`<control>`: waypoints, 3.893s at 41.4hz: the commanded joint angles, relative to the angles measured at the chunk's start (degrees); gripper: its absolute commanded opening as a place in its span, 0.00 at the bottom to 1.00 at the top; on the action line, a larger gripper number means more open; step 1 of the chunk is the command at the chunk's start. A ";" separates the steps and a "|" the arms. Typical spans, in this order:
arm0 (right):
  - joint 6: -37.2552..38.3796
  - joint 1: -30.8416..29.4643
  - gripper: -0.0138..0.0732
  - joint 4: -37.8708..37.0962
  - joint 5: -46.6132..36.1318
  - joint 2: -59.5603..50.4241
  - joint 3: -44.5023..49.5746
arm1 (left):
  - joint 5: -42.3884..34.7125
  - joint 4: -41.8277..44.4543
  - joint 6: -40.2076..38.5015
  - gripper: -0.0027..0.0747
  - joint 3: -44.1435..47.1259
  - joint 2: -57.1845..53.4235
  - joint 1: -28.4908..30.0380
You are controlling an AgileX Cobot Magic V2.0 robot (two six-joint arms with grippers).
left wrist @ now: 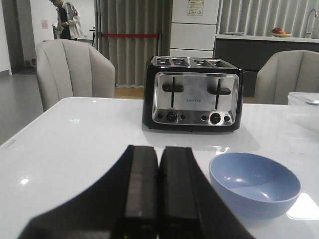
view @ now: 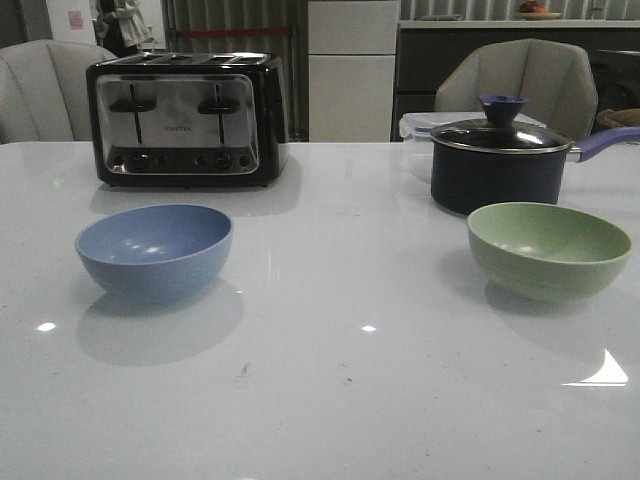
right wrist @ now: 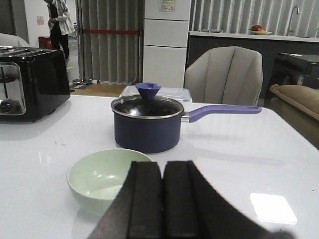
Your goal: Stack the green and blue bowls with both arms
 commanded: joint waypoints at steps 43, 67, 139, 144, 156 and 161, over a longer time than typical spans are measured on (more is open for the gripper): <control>0.09 -0.23 0.22 -0.61 0.01 -1.05 -7.36 | -7.78 1.57 -0.19 0.15 -5.16 -1.05 -0.10; 0.09 -0.23 0.22 -0.61 34.20 20.94 -39.16 | 23.32 2.97 -0.19 0.15 -37.52 18.30 -0.10; -3.41 -3.06 0.84 11.21 37.11 96.11 -68.54 | 32.26 3.20 2.59 0.76 -37.41 35.68 -0.10; -3.77 -3.06 0.84 10.76 37.01 100.85 -71.50 | 32.26 3.20 2.59 0.76 -37.41 35.68 -0.10; -3.98 -3.06 0.64 7.76 36.27 105.49 -74.52 | 32.47 3.10 2.59 0.76 -37.41 35.68 -0.10; -3.98 -3.06 0.46 7.76 35.90 105.49 -74.52 | 32.47 2.89 2.59 0.76 -37.41 35.68 -0.10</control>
